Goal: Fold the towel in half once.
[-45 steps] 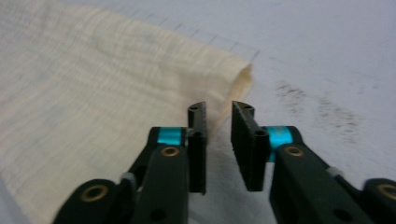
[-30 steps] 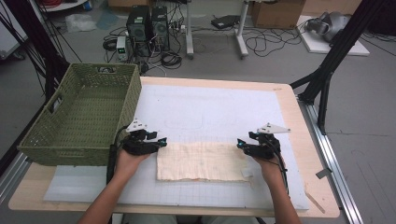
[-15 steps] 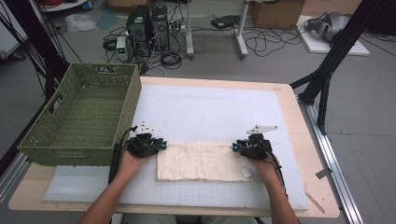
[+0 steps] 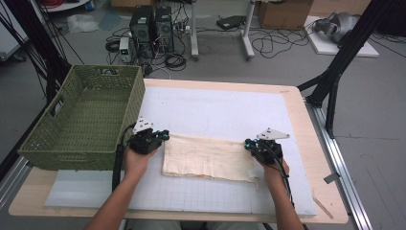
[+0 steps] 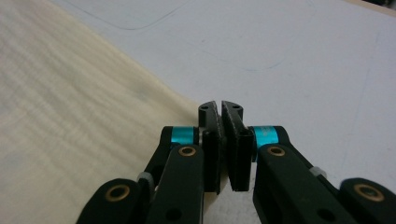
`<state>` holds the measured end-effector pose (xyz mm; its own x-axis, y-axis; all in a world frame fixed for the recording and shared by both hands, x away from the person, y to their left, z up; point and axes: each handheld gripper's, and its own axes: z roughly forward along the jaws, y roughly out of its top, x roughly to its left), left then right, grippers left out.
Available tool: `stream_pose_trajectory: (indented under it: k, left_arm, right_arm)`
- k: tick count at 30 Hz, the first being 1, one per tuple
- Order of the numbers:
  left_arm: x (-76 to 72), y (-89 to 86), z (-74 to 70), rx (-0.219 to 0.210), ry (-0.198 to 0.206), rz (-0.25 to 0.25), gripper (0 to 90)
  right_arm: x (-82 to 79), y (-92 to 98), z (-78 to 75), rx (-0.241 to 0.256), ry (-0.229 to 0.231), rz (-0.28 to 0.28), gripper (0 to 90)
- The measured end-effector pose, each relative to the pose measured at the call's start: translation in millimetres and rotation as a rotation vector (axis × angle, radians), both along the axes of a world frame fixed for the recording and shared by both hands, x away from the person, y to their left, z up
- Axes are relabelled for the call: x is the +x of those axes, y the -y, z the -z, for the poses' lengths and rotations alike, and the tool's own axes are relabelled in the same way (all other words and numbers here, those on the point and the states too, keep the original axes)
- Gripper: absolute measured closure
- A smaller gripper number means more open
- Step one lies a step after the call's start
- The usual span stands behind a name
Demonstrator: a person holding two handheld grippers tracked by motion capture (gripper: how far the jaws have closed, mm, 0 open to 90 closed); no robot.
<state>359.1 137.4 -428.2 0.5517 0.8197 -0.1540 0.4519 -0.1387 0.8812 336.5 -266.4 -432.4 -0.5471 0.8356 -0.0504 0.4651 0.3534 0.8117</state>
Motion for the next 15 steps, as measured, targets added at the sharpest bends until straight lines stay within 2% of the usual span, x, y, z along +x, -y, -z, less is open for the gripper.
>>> stream_pose_trajectory:
  k: [2,7,10,11,12,13,15]
  left_arm:
    - [6.0,3.0,-0.1,0.000,0.000,-0.016,86.4]
    - [16.8,7.9,2.4,0.029,-0.007,-0.050,86.4]
    - [19.9,9.5,9.0,0.053,-0.047,-0.052,85.6]
    - [19.9,9.8,10.1,0.064,-0.056,-0.055,83.3]
    - [19.6,9.7,10.1,0.062,-0.063,-0.061,77.1]
    - [19.1,9.3,9.5,0.048,-0.065,-0.062,69.4]
    - [17.2,6.8,6.5,0.048,-0.050,-0.051,56.4]
  right_arm:
    - [4.9,-2.7,1.0,-0.036,0.013,0.023,86.5]
    - [20.0,-9.6,0.5,-0.067,0.027,0.069,86.5]
    - [27.3,-13.6,2.2,-0.080,0.020,0.092,86.4]
    - [29.0,-14.7,3.4,-0.075,0.013,0.098,85.7]
    - [29.6,-15.9,4.4,-0.081,0.013,0.102,83.2]
    - [29.2,-17.0,4.7,-0.088,0.015,0.110,78.1]
    - [28.3,-16.0,3.8,-0.075,0.016,0.119,65.7]
